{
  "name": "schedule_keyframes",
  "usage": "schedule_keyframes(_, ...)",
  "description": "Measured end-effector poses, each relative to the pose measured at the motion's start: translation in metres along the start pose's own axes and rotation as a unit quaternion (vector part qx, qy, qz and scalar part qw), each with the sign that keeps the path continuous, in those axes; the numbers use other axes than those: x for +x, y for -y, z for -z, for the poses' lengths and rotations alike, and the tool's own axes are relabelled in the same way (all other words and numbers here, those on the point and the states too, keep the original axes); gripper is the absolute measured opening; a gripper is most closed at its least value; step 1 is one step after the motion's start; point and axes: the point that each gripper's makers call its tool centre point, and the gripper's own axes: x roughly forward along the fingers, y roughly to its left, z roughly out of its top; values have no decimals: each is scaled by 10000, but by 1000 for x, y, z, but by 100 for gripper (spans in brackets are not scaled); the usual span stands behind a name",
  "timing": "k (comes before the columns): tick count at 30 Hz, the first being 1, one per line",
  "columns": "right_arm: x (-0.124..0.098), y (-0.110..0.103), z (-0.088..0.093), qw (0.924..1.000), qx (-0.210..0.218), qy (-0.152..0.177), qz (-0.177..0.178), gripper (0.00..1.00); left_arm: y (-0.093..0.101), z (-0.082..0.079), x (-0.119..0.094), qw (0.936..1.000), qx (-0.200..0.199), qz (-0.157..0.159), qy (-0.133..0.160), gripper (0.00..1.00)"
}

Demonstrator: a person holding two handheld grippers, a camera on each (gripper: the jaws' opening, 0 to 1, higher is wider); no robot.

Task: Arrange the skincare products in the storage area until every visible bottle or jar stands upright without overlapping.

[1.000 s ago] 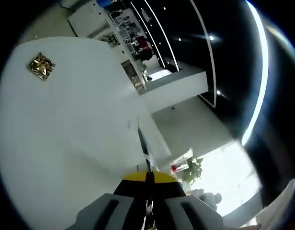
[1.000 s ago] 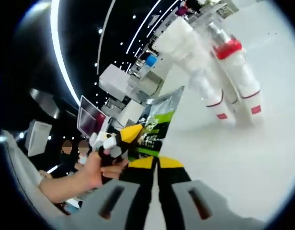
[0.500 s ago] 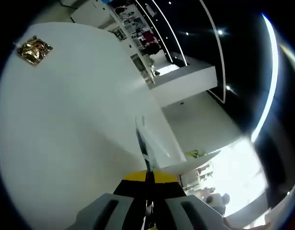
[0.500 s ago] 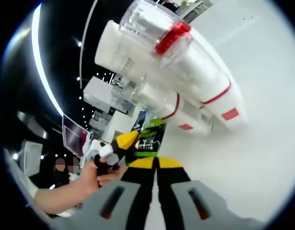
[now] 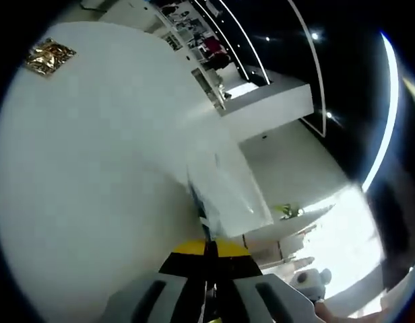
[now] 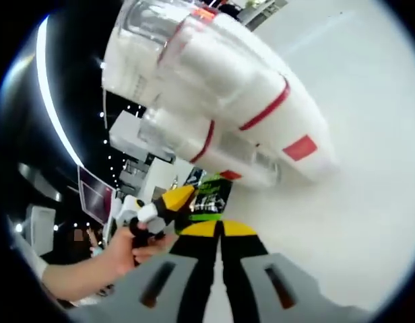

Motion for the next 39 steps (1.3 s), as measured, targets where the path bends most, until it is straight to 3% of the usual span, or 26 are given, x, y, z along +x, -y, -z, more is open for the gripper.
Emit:
schedule_keyframes(1,1,1,0,10000,20,9,11,3,-3,0,1,9997,212,-58,43,4)
schedule_keyframes(3,2,3,-1,10000,44,27,15,3,-5,1,1,9996,237,-156,70,6)
schedule_keyframes(7,3,8,-1,9999,48,34,95,3,-19,5,2,9974,431,-567,-96,10)
schedule_keyframes(8,3,11,0,9999,59,32,127,3,-12,4,3,9981,414,-455,-53,11)
schedule_keyframes(14,-2,16,-2,9991,262,241,245,3,-10,-3,2,9959,696,-576,8,18)
schedule_keyframes(18,-1,17,2,9986,417,162,270,4,-11,-5,0,9940,880,-651,-11,19)
schedule_keyframes(21,-4,15,0,9986,352,245,313,19,-10,-12,-5,9909,1119,-730,142,19)
schedule_keyframes(24,-9,10,-4,9987,-205,377,270,26,7,-17,-7,9780,1983,-577,288,18)
schedule_keyframes(26,-14,5,-2,9974,-578,330,284,26,17,-8,-4,9715,2333,-411,50,18)
schedule_keyframes(28,-17,1,2,9970,-655,316,268,26,25,0,1,9556,2925,-326,-134,18)
schedule_keyframes(30,-18,-1,5,9961,-810,268,231,25,28,13,7,9512,3043,-270,-428,17)
schedule_keyframes(32,-20,0,10,9957,-870,162,281,25,25,26,13,9415,3279,-301,-716,14)
schedule_keyframes(33,-21,0,12,9957,-878,170,254,25,23,28,14,9324,3507,-378,-782,10)
schedule_keyframes(34,-22,0,13,9958,-869,174,232,25,16,28,15,9171,3866,-584,-781,8)
schedule_keyframes(35,-24,-1,15,9960,-852,158,226,25,12,35,17,9068,4058,-625,-959,7)
schedule_keyframes(36,-26,-1,17,9958,-877,125,220,25,10,37,17,9067,4046,-652,-996,8)
schedule_keyframes(38,-29,-2,20,9954,-929,89,212,25,1,47,19,8999,4114,-779,-1219,9)
schedule_keyframes(39,-32,-2,21,9952,-949,79,206,25,2,48,21,8983,4169,-767,-1155,9)
